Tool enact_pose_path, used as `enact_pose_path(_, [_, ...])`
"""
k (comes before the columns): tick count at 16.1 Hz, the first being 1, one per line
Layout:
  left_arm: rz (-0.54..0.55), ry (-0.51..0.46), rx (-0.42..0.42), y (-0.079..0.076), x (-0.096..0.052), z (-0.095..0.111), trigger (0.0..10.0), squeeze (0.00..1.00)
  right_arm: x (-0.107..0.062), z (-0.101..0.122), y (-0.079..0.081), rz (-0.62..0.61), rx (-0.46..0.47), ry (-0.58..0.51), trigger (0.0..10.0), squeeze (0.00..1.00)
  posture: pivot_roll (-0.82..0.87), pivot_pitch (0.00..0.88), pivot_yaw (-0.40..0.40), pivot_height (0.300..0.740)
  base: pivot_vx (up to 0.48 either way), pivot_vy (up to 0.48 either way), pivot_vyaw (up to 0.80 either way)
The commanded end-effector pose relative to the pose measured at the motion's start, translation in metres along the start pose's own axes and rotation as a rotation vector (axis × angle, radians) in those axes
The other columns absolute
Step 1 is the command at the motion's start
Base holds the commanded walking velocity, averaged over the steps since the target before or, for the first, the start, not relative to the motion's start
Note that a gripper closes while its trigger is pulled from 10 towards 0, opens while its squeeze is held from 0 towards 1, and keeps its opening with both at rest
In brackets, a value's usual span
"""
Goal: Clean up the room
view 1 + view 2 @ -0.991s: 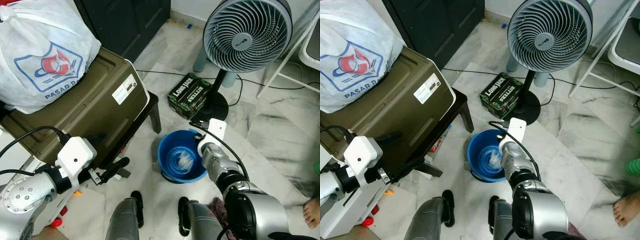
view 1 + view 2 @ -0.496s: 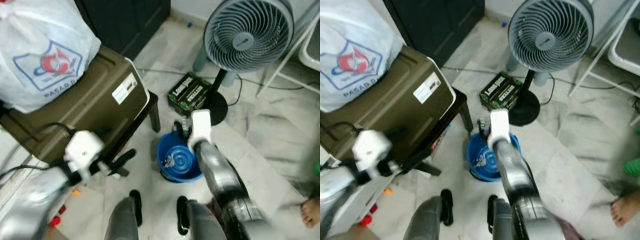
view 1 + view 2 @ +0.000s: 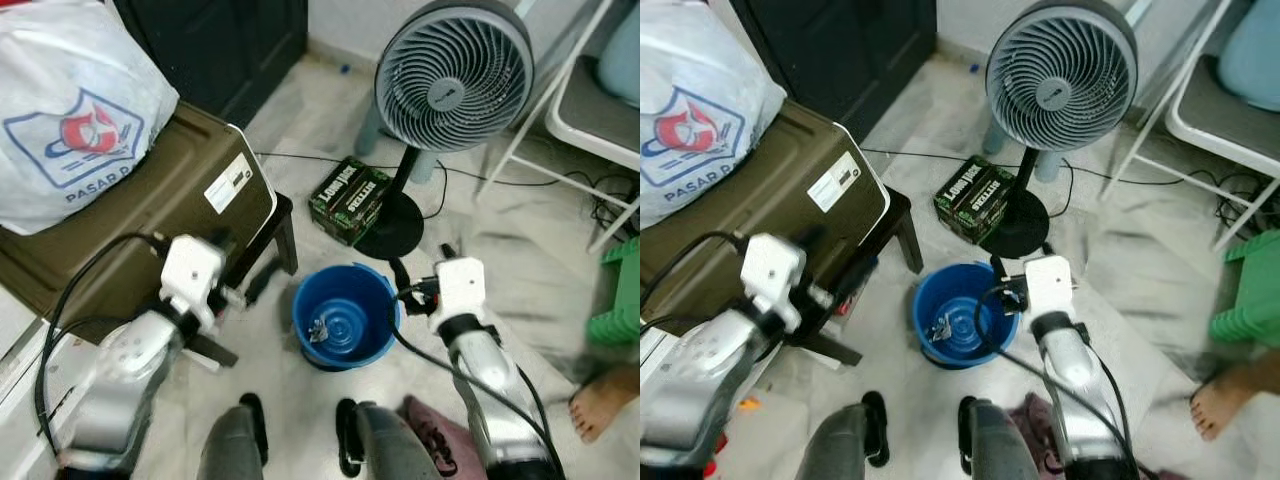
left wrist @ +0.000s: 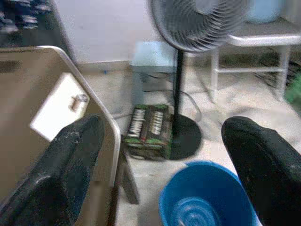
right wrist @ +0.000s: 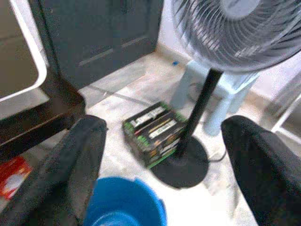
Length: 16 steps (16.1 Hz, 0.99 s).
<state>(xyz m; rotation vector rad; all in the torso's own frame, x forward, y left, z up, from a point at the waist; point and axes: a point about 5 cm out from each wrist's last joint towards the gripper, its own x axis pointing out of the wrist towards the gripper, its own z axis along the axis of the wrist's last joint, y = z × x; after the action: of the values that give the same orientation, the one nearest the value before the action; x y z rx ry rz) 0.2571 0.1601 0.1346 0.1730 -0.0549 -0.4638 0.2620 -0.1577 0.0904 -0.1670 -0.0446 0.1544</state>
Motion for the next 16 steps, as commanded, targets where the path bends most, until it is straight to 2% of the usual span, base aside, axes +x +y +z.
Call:
enact_pose_path(1, [0.090,0.036,-0.010,0.009,-0.002,-0.010,10.0,0.00,-0.006,0.009,-0.005,-0.023,-0.023,-0.031,10.0,1.00,-0.07,0.128,-0.014,0.740,0.000,0.000,0.00])
enact_pose_path(2, [0.181,0.046,-0.061,0.016,0.001,-0.015,10.0,0.00,-0.011,0.012,-0.005,-0.016,-0.024,-0.021,10.0,1.00,-0.07,0.112,-0.017,0.740,0.000,0.000,0.00])
enact_pose_path(3, [0.222,0.053,-0.090,0.018,0.001,-0.017,10.0,0.00,-0.012,0.014,-0.005,-0.012,-0.021,-0.017,10.0,1.00,-0.07,0.112,-0.017,0.740,0.000,0.000,0.00])
enact_pose_path(4, [0.304,0.048,-0.099,0.024,0.001,-0.022,10.0,0.00,-0.010,0.019,-0.008,0.007,-0.051,-0.040,10.0,0.95,-0.07,0.085,-0.028,0.740,0.000,0.000,0.80])
enact_pose_path(5, [0.313,0.047,-0.094,0.025,0.001,-0.022,10.0,0.00,-0.008,0.020,-0.009,0.007,-0.058,-0.044,10.0,0.95,-0.07,0.085,-0.028,0.740,0.000,0.000,0.80])
enact_pose_path(6, [0.338,0.054,-0.100,0.027,-0.002,-0.026,10.0,0.00,-0.003,0.025,-0.010,0.001,-0.059,-0.064,10.0,0.45,-0.06,0.077,-0.025,0.740,0.000,0.000,0.80])
enact_pose_path(8, [0.385,0.066,-0.143,0.031,-0.004,-0.031,10.0,0.00,0.005,0.034,-0.007,0.026,-0.077,-0.102,10.0,0.00,-0.07,0.056,-0.021,0.740,0.000,0.000,0.80])
enact_pose_path(11, [0.399,0.039,-0.146,0.030,0.004,-0.028,10.0,0.00,0.009,0.039,-0.006,0.041,-0.079,-0.109,10.0,0.00,-0.07,0.048,-0.026,0.740,0.000,0.000,0.80])
enact_pose_path(16, [0.396,0.024,-0.141,0.025,0.011,-0.028,10.0,0.00,0.014,0.042,-0.005,0.053,-0.093,-0.126,10.0,0.00,-0.06,0.048,-0.035,0.740,0.000,0.000,0.80])
